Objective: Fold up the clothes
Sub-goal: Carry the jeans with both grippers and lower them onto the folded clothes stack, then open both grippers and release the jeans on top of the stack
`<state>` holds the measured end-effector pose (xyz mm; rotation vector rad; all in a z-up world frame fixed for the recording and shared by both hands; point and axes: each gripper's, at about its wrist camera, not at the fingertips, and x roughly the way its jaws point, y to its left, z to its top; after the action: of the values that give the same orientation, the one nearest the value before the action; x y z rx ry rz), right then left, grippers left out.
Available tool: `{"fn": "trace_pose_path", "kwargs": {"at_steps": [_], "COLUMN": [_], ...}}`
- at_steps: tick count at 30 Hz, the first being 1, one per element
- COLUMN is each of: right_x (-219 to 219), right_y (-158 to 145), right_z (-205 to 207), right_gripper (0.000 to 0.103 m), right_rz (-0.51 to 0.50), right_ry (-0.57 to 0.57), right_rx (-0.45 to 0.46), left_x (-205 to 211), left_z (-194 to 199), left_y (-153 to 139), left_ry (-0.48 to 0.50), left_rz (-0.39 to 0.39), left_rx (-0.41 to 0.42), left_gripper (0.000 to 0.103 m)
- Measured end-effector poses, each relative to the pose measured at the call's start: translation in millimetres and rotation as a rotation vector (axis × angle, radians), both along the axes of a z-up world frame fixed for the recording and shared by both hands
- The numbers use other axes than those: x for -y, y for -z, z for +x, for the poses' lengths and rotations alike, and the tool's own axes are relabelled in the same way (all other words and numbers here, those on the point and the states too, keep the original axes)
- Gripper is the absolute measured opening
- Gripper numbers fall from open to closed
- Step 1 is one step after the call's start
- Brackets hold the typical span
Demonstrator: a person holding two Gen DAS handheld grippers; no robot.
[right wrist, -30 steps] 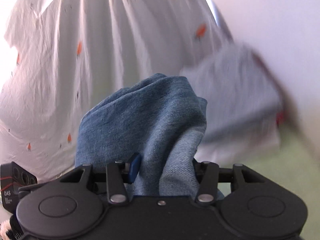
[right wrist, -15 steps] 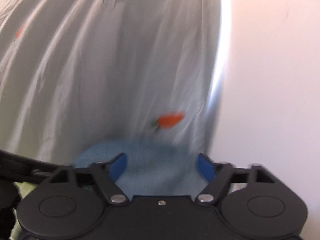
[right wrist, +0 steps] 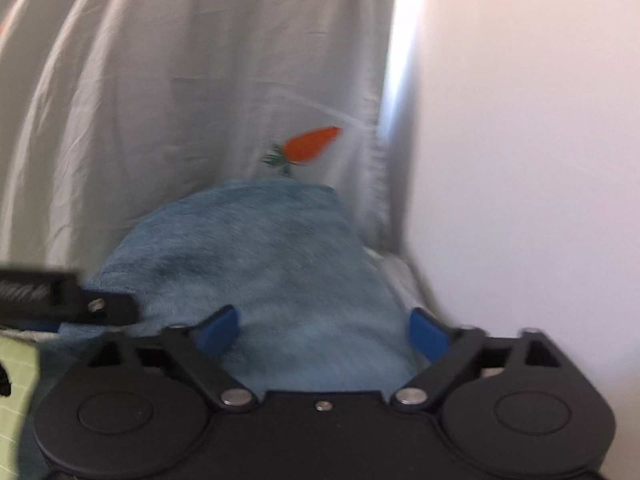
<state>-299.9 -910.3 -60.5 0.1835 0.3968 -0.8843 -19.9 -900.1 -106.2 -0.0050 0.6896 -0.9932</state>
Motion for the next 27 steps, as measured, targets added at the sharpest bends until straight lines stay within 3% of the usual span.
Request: {"fn": "trace_pose_path", "kwargs": {"at_steps": [3, 9, 12, 27], "right_x": [-28, -120, -160, -279], "right_y": [-20, -44, -48, -43], "right_z": [-35, -101, -129, -203], "right_gripper": [0.103, 0.103, 0.103, 0.103], "right_rz": [0.101, 0.028, 0.026, 0.088], "right_ry": [0.006, 0.065, 0.057, 0.018], "right_rx": [0.059, 0.104, 0.113, -0.021], "left_x": [-42, -122, -159, -259], "left_z": [-23, -94, -124, -211], "left_y": [-22, -52, -59, -45], "left_ry": [0.001, -0.013, -0.027, 0.026], "left_rz": [-0.03, -0.062, -0.077, 0.03], "left_rx": [0.04, 0.149, 0.16, 0.174], "left_gripper": [0.103, 0.103, 0.103, 0.103]}}
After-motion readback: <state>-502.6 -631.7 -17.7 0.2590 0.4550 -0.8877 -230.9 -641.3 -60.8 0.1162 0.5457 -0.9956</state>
